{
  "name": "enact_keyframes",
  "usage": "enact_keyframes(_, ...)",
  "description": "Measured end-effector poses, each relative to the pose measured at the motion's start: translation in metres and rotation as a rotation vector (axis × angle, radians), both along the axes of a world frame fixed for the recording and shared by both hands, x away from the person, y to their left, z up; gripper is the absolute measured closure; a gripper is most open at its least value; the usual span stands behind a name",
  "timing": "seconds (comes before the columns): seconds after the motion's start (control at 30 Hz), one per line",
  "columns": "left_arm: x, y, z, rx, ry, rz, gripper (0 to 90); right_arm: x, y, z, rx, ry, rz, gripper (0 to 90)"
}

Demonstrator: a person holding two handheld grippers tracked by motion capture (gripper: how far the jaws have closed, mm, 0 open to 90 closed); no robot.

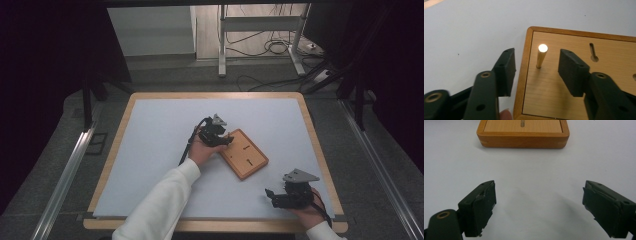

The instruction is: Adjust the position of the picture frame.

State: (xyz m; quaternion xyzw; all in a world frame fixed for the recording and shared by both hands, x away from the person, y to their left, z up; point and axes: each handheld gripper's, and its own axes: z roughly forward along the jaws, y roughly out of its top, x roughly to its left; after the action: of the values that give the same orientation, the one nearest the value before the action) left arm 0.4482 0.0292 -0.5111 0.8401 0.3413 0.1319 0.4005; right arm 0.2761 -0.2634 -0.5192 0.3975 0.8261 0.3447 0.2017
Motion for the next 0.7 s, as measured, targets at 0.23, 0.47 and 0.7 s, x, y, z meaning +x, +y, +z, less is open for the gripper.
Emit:
enact_keyframes(0.23,0.0031,-0.002,-0.0032,-0.005,-0.009,0.0,60.7,0.0001,-0.0002,-0.0002,-0.001,0.001,0.0,11.8)
enact_keyframes(0.47,0.0053,-0.0033,-0.0065,-0.022,0.006,-0.006,70.3,0.0003,-0.0002,-0.001,-0.003,0.006,-0.004,11.8)
enact_keyframes(0.7,0.0052,-0.0051,-0.0069,-0.027,0.005,-0.015,84.0,0.0003,0.0001,-0.0014,-0.006,0.008,-0.003,11.7)
